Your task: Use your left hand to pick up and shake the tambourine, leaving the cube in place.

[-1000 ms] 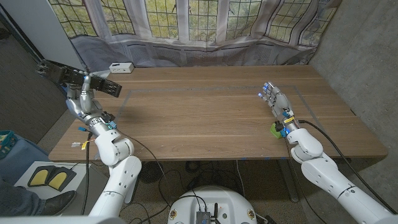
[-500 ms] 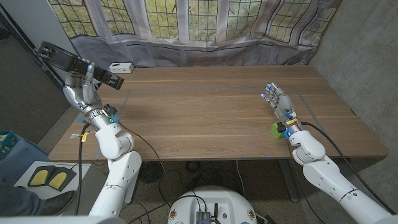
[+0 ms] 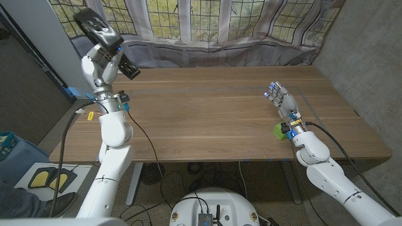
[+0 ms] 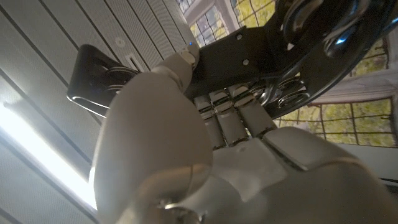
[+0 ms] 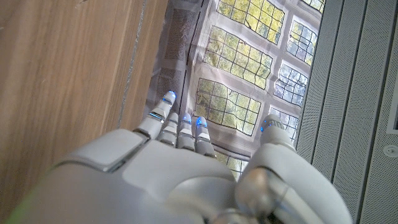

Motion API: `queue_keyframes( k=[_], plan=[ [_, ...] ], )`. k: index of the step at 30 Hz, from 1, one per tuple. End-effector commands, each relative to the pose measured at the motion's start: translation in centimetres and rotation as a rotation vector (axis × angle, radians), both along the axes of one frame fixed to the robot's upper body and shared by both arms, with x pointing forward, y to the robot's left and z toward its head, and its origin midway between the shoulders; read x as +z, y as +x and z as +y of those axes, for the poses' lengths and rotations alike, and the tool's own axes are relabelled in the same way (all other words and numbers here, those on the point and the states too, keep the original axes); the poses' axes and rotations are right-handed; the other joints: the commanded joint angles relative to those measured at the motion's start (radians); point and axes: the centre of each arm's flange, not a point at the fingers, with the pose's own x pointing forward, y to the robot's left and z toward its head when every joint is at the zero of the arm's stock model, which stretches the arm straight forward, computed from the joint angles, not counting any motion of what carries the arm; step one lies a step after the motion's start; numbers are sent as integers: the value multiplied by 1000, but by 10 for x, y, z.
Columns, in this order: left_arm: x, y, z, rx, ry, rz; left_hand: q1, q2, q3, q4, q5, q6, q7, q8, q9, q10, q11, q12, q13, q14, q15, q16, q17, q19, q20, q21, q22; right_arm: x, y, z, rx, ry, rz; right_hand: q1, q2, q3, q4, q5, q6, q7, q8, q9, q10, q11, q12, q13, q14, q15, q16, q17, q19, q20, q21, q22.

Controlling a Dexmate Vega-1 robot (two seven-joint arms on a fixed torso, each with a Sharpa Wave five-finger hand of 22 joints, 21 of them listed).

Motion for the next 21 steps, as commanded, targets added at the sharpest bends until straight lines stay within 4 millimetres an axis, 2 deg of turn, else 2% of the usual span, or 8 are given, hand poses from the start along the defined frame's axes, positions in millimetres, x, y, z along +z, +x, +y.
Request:
queue_keyframes(
  k=[1,2,3,6,12,17,21],
  plan=[
    [46,16,-68,453,617,260,-22,41,24,22,5,19,-7,5,3,39,-29,-1,3,68,-68,7,7,9,-6,6,4,2,-1,3,6,-2,-11,3,-5,-2,0,1,8,1,5,5,13,1,0,3,4,0,-3,2,7,1,1,2],
    [51,19,-80,509,704,308,-22,41,23,22,5,19,-7,4,3,38,-29,-2,4,67,-69,7,7,10,-6,6,4,2,-1,3,5,-2,-12,3,-5,-2,0,1,8,0,6,5,13,2,0,3,4,1,-4,2,7,2,1,2],
    [51,19,-80,513,705,315,-23,42,23,23,5,19,-7,4,3,38,-29,-2,4,67,-68,7,8,9,-6,6,4,2,-1,3,4,-2,-12,3,-5,-2,0,1,8,1,5,5,13,1,0,3,4,0,-4,2,7,1,1,2],
    [58,29,-103,620,896,433,-24,42,23,24,6,15,-8,1,3,34,-26,-4,5,56,-65,3,6,-4,-4,2,5,1,-2,3,1,3,-14,3,-5,-2,0,1,8,1,5,5,12,2,-1,3,4,0,-4,2,7,1,0,2],
    [50,51,-131,845,1048,561,-27,45,22,27,7,13,-14,-2,3,29,-28,-8,9,51,-69,1,5,-21,-5,-2,5,-2,-3,2,-2,11,-12,3,-5,-2,0,1,8,1,5,5,12,1,-1,3,4,2,-4,2,7,2,0,2],
    [42,66,-143,925,1155,669,-27,45,23,26,9,13,-14,-4,3,32,-40,-7,12,54,-67,1,2,-17,-5,1,5,-3,-3,2,-2,11,-9,4,-6,-2,0,1,9,1,5,5,13,2,-1,3,4,1,-4,2,7,2,0,2],
    [36,73,-146,918,1203,735,-27,45,23,25,9,12,-14,-5,3,30,-36,-8,14,54,-70,1,2,-16,-6,2,5,-5,-2,2,-2,13,-3,4,-6,-3,0,1,9,2,5,5,13,2,-1,3,4,1,-5,2,7,2,0,2]
  ],
)
